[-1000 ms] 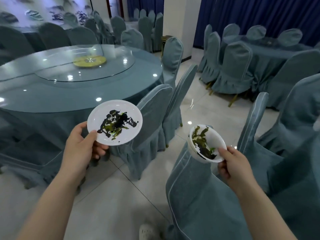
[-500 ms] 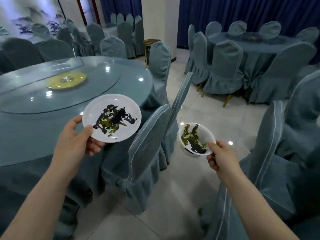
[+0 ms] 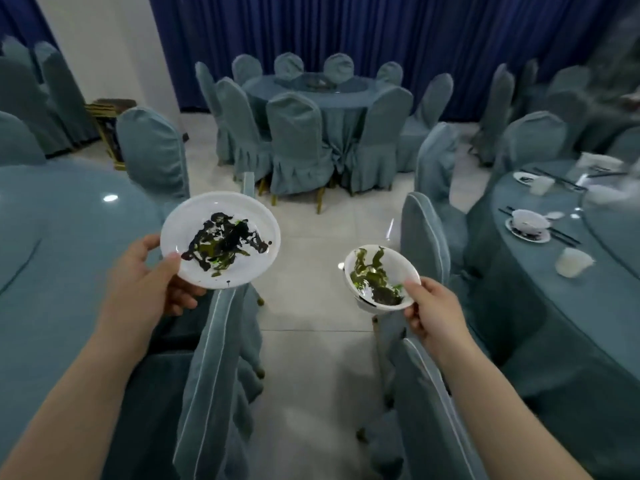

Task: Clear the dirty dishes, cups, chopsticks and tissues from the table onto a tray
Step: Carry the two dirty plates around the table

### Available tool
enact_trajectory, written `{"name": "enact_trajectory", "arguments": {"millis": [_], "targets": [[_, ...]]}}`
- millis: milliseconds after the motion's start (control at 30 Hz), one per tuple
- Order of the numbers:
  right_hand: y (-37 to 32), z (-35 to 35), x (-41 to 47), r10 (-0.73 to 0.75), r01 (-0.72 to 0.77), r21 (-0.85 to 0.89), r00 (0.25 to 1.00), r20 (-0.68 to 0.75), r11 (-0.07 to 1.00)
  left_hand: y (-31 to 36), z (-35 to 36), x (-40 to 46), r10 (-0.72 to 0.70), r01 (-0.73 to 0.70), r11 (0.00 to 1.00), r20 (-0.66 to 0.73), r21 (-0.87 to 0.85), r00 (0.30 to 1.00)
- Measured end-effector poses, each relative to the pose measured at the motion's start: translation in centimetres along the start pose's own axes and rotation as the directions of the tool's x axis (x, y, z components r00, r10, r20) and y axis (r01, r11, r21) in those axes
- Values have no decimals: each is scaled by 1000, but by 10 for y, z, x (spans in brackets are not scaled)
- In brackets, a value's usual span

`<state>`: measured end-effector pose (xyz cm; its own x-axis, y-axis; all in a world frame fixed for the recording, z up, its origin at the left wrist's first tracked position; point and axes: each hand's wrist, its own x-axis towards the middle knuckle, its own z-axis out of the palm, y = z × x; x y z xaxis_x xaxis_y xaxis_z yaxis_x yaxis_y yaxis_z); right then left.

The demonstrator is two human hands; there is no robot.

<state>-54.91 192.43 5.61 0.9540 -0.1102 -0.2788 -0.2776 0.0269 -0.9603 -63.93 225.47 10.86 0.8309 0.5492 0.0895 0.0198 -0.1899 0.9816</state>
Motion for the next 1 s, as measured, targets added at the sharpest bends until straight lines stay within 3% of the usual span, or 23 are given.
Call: {"name": "enact_trajectory", "arguments": {"millis": [133,267,500,1000], "targets": [[-10,-50,31,-7,11,25,983,-182,1000,7,76,56,33,-27,999,197,-35,980],[-23,-101,60,14,16,97,953,-302,995,20,164,98,84,-60,994,292,-90,953],[-50,-161,79,33,27,122,884,-466,992,40,315,131,65,62,964,458,-257,886],[-59,-233,166,150,39,213,587,-796,976,40,594,208,19,255,940,779,-228,627]]}}
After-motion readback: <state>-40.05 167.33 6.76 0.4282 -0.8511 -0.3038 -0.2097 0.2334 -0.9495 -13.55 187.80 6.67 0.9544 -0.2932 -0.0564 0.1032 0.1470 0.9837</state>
